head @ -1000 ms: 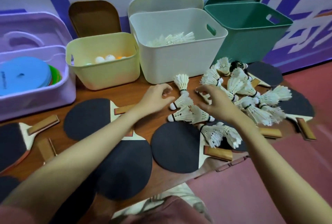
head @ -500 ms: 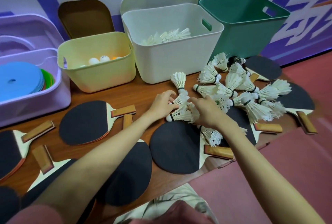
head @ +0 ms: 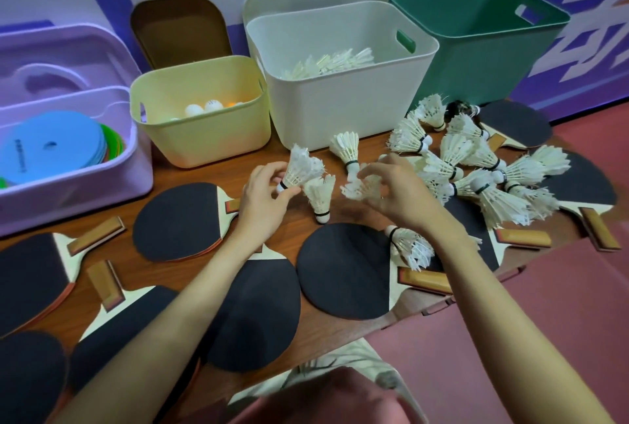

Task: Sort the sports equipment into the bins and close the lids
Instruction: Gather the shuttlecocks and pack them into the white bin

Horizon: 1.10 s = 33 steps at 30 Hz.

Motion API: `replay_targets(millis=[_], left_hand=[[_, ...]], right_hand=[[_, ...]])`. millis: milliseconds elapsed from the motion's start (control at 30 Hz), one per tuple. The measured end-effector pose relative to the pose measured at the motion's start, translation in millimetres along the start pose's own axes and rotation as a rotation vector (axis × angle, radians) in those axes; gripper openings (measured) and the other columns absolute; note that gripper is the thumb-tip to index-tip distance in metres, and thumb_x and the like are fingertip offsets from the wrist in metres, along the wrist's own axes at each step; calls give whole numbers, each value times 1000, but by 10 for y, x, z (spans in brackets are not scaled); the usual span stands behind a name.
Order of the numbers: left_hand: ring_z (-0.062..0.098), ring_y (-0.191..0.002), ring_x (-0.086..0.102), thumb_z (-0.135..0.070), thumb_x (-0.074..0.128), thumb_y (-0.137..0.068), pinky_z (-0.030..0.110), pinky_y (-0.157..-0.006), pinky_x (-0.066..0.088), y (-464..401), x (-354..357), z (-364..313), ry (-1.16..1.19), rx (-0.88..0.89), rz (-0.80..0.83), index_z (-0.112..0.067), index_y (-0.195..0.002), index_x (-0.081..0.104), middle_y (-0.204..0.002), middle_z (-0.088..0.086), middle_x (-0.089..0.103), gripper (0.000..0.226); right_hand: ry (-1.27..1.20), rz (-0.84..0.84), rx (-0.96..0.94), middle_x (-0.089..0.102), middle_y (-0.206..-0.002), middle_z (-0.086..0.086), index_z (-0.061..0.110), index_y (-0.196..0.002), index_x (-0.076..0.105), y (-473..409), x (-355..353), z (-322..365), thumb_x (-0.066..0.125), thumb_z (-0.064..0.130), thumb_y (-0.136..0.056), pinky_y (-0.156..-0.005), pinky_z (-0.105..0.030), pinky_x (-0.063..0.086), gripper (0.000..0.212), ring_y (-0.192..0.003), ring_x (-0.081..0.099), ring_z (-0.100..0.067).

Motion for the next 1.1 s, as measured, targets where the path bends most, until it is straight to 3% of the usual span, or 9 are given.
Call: replay_targets(millis=[200,300,367,500,633,733,867,933,1100], left_hand=[[6,-107,52,-12,70,-85,22,-92,46,210,-102,113,45,-98,34,-14,-126,58,-120,0,56,43],[7,-112,54,-11,70,-84,22,-94,45,290,-124,164,59,-125,76,-14,-127,58,-124,-2,59,44],[8,-110,56,-8,71,-83,20,-94,45,329,-145,157,88,-119,72,-12,-125,59,-121,-2,61,44],[7,-105,58,-4,72,-81,21,-94,47,389,-200,92,146,-100,37,-12,-121,60,-112,-5,64,43],[7,-105,62,-7,75,-79,24,-93,50,446,-229,87,180,-62,81,-14,-124,57,-110,-8,65,50],[6,-104,62,-7,75,-79,20,-90,50,462,-278,108,220,-98,56,-13,-129,53,-112,-7,65,55],[1,-98,62,3,72,-79,10,-82,49,470,-441,212,307,-182,-118,-10,-125,53,-107,-6,64,52],[-5,-93,61,4,72,-79,7,-78,47,490,-498,272,312,-204,-143,-15,-121,52,-101,-13,62,50],[-7,-96,59,1,71,-80,6,-81,46,542,-538,357,286,-223,-131,-15,-125,52,-105,-13,61,51]], right_hand=[[-394,-437,106,51,-102,-5,19,-82,67,124,-98,188,69,26,-85,-73,-2,36,7,-87,47,16],[-608,-594,73,61,-92,-10,18,-77,68,164,-68,361,69,21,-86,-65,-6,36,9,-78,51,8],[-699,-553,23,61,-85,-7,20,-74,67,151,-4,472,69,20,-86,-63,-11,36,12,-76,53,-6],[-655,-336,-51,59,-86,10,27,-75,64,117,196,642,66,24,-88,-65,-11,35,14,-76,53,2],[-510,-89,-145,64,-108,5,17,-82,66,39,433,738,56,30,-94,-84,-26,41,21,-100,56,-13],[-497,33,-233,59,-125,6,18,-105,66,-42,489,851,50,32,-97,-104,-34,37,23,-120,50,-11],[-646,-64,-112,51,-134,1,13,-136,45,-229,473,830,43,27,-101,-103,-18,37,38,-117,47,-2],[-536,-83,-84,50,-133,-7,11,-137,43,-366,550,731,49,21,-98,-105,-30,39,41,-119,47,-13],[-139,228,-90,31,-144,-17,20,-141,40,-633,901,639,66,21,-85,-110,-44,32,62,-132,36,-34]])
Point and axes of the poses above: each hand's wrist, its own y-axis away from the middle knuckle, its own x-axis out of the palm, z = x × y, the point moved 3 cm from there along -y, towards the middle knuckle
